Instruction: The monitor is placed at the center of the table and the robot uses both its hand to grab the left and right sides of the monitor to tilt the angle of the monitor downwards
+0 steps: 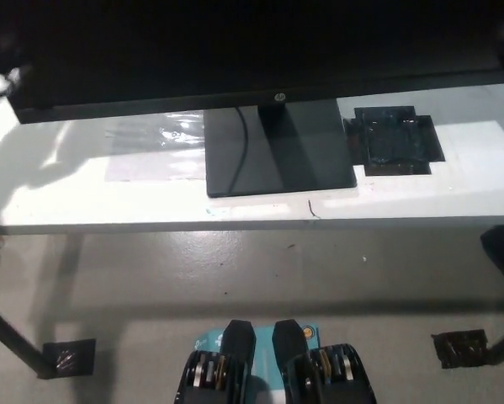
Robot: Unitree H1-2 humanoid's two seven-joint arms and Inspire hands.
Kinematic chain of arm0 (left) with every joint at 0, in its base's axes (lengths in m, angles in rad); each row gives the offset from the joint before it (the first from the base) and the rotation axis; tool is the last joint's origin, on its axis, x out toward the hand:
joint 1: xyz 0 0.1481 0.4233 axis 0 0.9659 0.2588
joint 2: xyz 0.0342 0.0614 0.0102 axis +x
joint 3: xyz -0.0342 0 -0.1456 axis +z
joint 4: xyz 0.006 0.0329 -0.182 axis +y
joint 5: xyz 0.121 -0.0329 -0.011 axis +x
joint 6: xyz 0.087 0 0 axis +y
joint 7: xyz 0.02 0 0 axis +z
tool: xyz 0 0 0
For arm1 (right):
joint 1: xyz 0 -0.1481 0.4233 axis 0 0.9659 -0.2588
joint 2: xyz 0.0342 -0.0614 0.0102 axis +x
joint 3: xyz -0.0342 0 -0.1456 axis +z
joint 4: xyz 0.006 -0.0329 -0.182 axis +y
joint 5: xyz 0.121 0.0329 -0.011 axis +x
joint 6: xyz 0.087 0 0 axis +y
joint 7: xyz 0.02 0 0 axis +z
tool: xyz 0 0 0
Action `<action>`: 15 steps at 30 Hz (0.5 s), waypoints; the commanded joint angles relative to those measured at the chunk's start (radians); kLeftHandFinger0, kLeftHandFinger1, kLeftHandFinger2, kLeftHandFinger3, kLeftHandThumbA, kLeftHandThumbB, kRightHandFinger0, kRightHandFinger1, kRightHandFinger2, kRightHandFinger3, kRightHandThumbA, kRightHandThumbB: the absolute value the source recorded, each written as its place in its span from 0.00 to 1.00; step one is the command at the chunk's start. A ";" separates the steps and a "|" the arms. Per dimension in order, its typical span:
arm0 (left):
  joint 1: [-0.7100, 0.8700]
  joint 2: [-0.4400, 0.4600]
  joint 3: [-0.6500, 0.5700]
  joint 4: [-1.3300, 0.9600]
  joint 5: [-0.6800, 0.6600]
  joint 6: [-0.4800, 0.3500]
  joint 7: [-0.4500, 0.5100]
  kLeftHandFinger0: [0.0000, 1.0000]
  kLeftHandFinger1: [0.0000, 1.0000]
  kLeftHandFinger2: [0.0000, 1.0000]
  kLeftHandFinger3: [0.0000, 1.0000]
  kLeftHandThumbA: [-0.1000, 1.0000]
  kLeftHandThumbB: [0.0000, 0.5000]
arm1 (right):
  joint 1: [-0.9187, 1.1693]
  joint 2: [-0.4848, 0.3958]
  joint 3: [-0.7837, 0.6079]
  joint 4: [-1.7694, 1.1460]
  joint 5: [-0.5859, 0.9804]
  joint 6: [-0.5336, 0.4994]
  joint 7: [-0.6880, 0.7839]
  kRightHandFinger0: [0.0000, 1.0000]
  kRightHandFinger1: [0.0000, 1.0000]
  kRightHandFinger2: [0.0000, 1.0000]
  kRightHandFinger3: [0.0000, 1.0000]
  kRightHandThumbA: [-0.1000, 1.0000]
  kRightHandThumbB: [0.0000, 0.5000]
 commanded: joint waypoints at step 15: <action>0.648 0.050 0.571 -0.631 -0.520 0.061 -0.073 1.00 1.00 1.00 1.00 1.00 0.85 | 0.558 -0.153 -0.426 -1.028 0.576 0.088 0.221 1.00 1.00 1.00 1.00 0.79 1.00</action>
